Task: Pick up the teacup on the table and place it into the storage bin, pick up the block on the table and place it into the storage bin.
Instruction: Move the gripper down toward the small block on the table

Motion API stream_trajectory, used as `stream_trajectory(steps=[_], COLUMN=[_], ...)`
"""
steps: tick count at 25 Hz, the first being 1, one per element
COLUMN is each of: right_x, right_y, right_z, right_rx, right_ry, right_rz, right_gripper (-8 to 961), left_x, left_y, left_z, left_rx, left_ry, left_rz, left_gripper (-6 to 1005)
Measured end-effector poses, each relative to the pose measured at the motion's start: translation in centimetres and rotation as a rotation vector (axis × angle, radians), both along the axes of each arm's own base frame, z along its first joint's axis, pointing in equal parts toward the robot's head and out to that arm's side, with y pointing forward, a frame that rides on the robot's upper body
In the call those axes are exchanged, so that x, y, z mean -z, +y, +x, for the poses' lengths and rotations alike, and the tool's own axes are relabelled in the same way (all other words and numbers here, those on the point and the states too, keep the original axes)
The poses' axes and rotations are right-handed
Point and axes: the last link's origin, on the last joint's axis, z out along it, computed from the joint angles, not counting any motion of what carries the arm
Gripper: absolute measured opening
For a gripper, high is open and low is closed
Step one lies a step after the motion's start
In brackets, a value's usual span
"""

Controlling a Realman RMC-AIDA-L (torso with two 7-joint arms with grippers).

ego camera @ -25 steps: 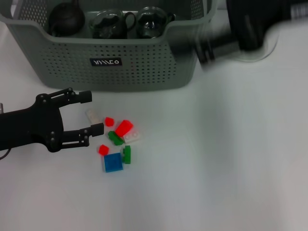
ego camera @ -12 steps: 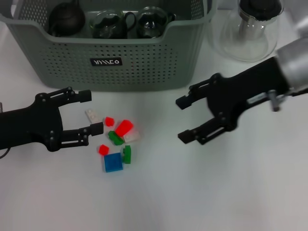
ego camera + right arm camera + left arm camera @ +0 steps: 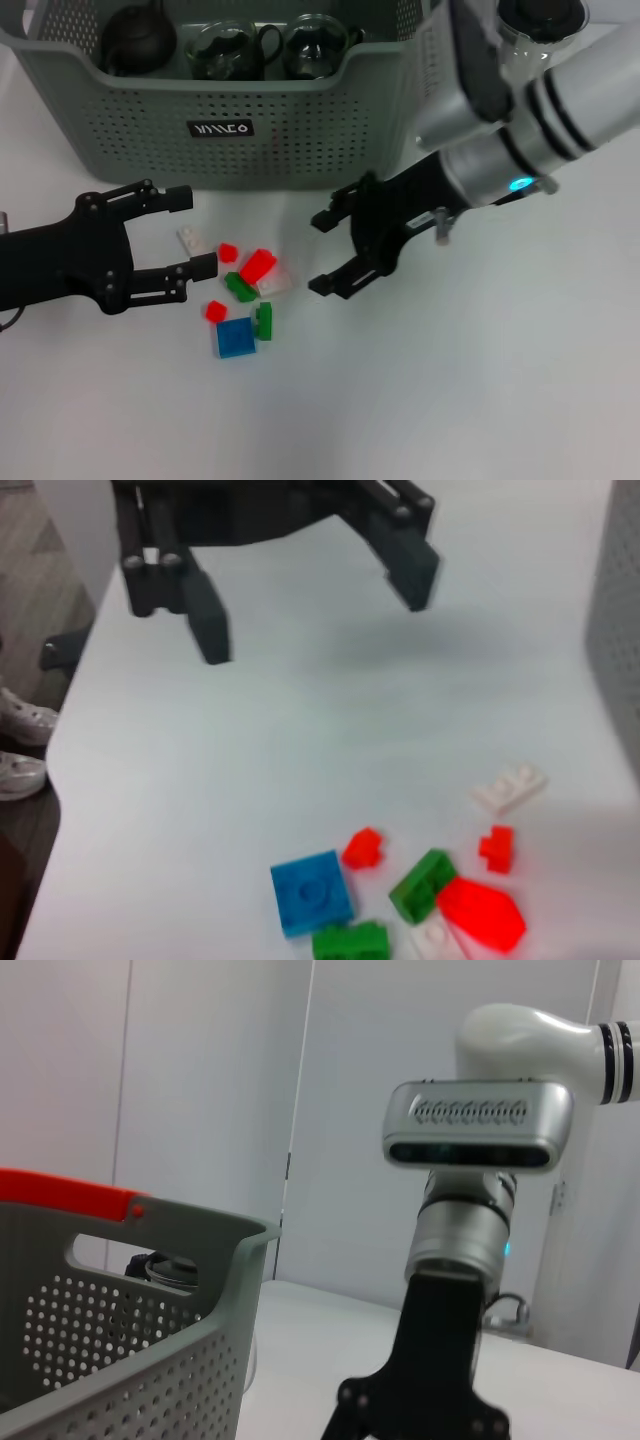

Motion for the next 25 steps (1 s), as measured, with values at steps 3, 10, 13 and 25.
stream_trajectory(steps=[3,10,13,25], right_x=[1.3,3.5,4.0,5.6], right_y=[-0.1,-0.9,-1.0,-1.2], right_z=[-0.1,0.1,0.4,0.7], right_rx=[-0.012,-0.021,-0.013,-0.025], right_ry=[0.011,0.000,-0.010,-0.028], right_rz=[0.018,0.040,0.053,0.108], right_gripper=[866,866,852,580], left_x=[0.1,0.2,0.2,0.3], left_y=[0.0,0.0,0.0,0.0], left_z=[0.0,0.1,0.1,0.2], left_rx=[0.002,0.006,0.007,0.011], left_ry=[-0.001,0.003,0.003,0.004], left_rz=[0.000,-0.003,-0.004,-0.008], left_gripper=[841,841,842,841])
